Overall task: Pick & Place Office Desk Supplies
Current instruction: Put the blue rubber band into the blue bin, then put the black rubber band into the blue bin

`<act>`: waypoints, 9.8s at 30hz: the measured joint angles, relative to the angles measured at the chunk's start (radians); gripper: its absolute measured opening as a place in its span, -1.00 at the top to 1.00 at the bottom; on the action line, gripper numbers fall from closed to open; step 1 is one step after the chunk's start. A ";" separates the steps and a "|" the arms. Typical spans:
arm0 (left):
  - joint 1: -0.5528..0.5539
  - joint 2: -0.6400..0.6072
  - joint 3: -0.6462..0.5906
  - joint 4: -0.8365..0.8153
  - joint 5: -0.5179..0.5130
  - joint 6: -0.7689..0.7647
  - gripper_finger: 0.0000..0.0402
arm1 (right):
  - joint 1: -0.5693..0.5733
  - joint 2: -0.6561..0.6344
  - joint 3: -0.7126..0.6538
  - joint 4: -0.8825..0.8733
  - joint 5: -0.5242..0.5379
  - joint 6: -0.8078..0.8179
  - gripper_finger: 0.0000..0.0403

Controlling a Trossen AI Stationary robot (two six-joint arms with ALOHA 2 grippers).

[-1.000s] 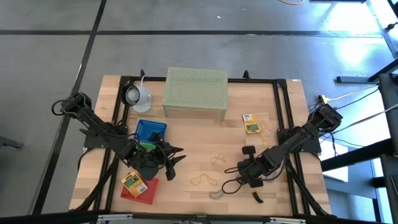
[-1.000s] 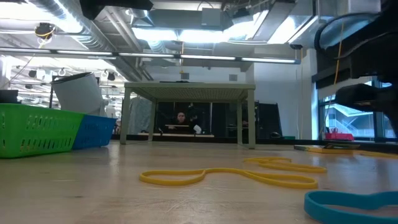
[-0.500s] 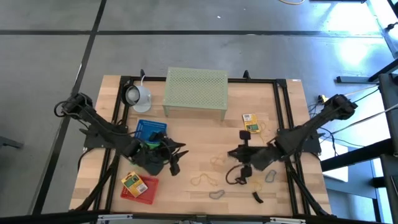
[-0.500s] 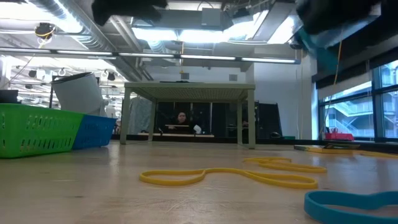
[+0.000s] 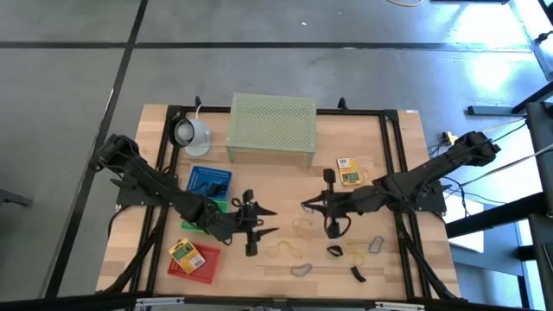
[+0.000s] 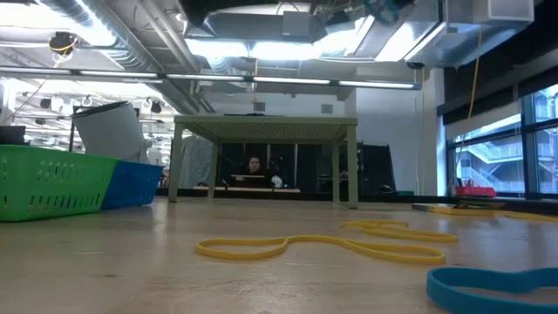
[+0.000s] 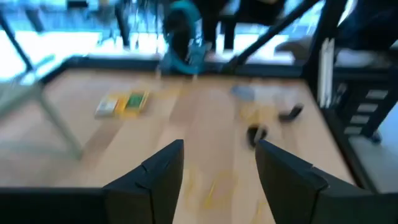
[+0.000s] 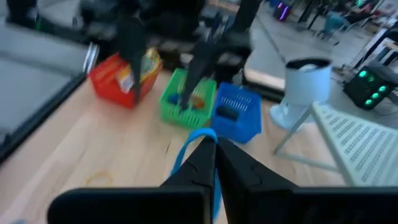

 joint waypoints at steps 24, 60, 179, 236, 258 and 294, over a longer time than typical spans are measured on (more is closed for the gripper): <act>0.126 0.204 0.001 0.554 0.093 0.313 0.01 | -0.036 0.138 -0.001 0.264 -0.003 -0.075 0.93; 0.147 0.204 0.001 0.478 0.049 0.160 0.99 | -0.036 0.137 0.000 0.180 0.087 0.126 0.57; 0.040 -0.321 -0.066 -0.678 -0.179 -0.684 0.38 | 0.244 0.442 0.002 -0.432 -0.290 0.654 0.96; 0.141 0.183 -0.066 0.683 0.197 0.194 0.03 | -0.013 0.253 0.000 0.498 0.052 -0.031 0.92; 0.140 0.182 -0.066 0.649 0.188 0.186 0.99 | -0.013 0.253 0.000 0.473 0.051 0.074 0.92; 0.142 -0.236 -0.066 -0.704 0.042 -0.460 0.97 | 0.051 0.020 0.000 -0.115 0.005 0.308 -0.14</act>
